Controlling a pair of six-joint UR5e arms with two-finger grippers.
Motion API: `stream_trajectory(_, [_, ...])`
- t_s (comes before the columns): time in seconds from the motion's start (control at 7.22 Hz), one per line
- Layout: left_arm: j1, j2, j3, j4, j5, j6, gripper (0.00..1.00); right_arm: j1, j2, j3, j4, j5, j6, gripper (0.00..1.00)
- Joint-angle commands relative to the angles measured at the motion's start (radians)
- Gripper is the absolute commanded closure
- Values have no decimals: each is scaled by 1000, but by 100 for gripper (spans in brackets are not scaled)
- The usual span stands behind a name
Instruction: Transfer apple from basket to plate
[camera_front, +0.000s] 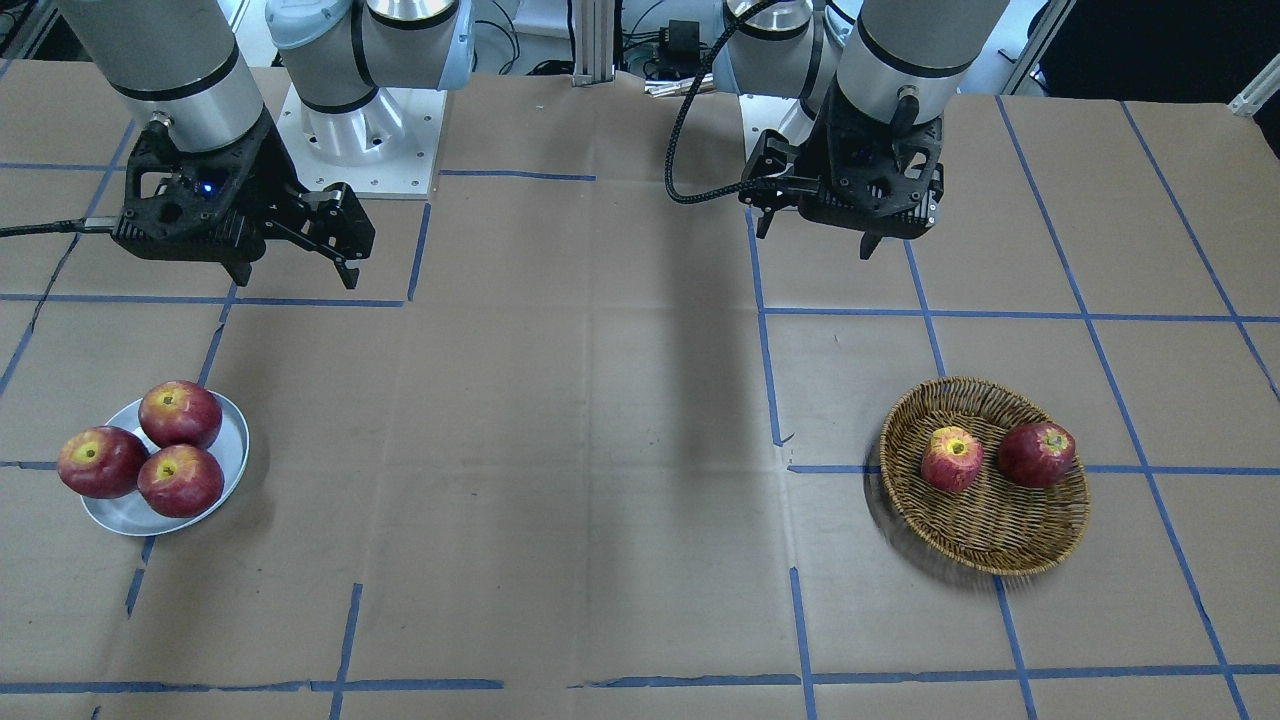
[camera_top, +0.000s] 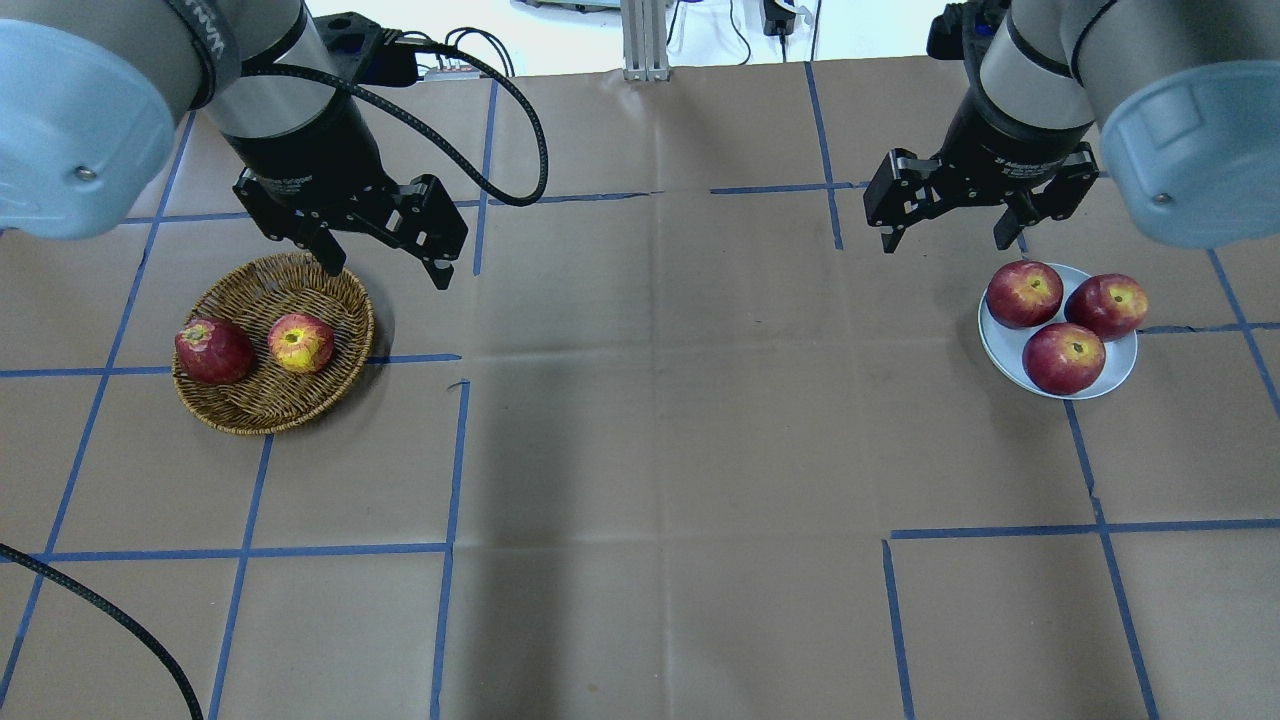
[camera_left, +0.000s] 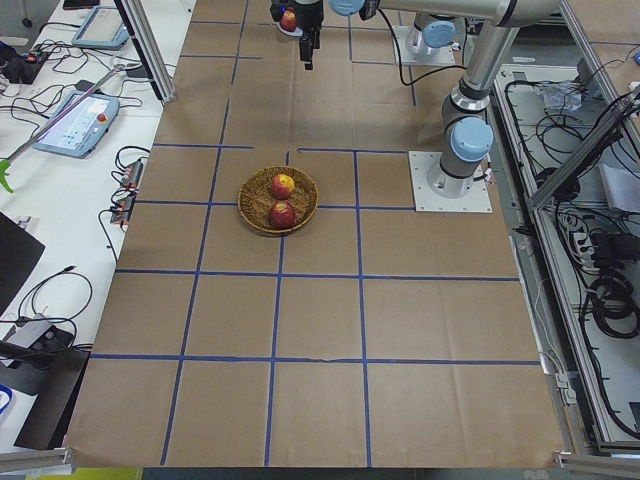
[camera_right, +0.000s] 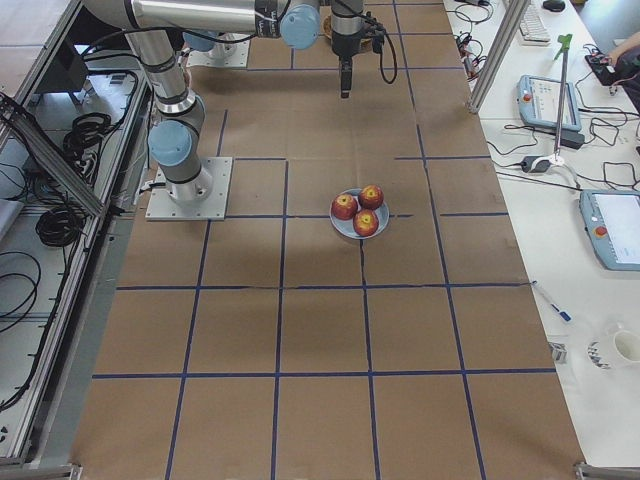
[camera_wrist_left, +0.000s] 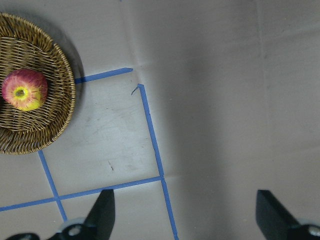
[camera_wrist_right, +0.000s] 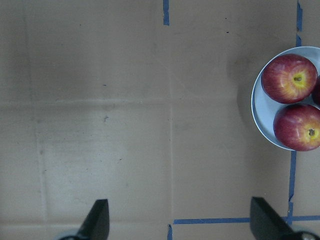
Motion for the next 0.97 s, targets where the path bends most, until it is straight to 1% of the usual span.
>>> stream_trajectory(0.0, [0,2,6,-3,0,3,1,0,-1,0,0,0,0,0])
stream_trajectory(0.14, [-2,2,31,-11,2,3,1,0,-1,0,-1,0,0,0])
stream_trajectory(0.42, [9,-11,34,-8,0,3,1,0,-1,0,0,0,0,0])
stream_trajectory(0.55, [11,-17,19,-8,2,3,1,0,1,0,-1,0,0,0])
stream_trajectory(0.69, [23,-8,26,-43,6,-9,1,0,-1,0,-1,0,0,0])
stream_trajectory(0.83, [76,-29,12,-84,3,0,1,0,1,0,-1,0,0,0])
